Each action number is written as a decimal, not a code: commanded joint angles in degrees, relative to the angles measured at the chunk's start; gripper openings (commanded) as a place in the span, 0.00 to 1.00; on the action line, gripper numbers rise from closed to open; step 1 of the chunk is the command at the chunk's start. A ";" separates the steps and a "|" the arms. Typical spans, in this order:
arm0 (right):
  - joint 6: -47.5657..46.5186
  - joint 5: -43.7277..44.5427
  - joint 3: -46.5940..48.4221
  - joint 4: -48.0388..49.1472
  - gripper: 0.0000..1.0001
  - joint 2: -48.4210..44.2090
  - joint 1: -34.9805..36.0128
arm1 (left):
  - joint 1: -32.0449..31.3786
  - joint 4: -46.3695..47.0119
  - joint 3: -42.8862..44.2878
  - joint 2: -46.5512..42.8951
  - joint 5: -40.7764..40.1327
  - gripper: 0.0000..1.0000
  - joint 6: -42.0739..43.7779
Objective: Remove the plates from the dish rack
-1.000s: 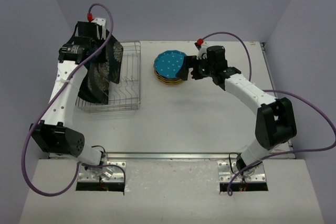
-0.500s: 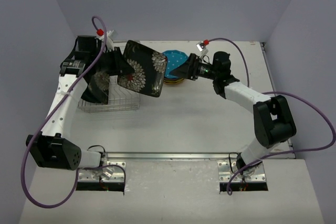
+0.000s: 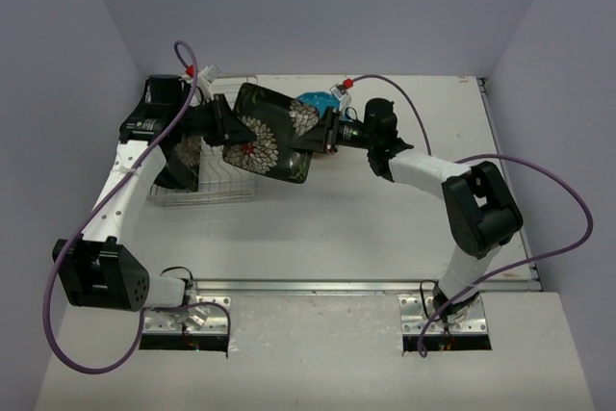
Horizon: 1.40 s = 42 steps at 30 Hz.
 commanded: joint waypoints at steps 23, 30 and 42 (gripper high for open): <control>13.98 17.83 -16.53 5.31 0.00 -7.69 -37.10 | 3.61 1.58 8.68 -1.76 -15.06 1.00 2.84; 14.67 29.73 -13.82 -3.48 0.00 -3.14 -37.10 | 3.84 1.72 9.28 -1.77 -17.43 1.00 3.72; 15.95 32.18 -6.48 -5.26 0.05 9.50 -35.83 | 4.31 2.02 8.55 -1.90 -19.35 1.00 3.86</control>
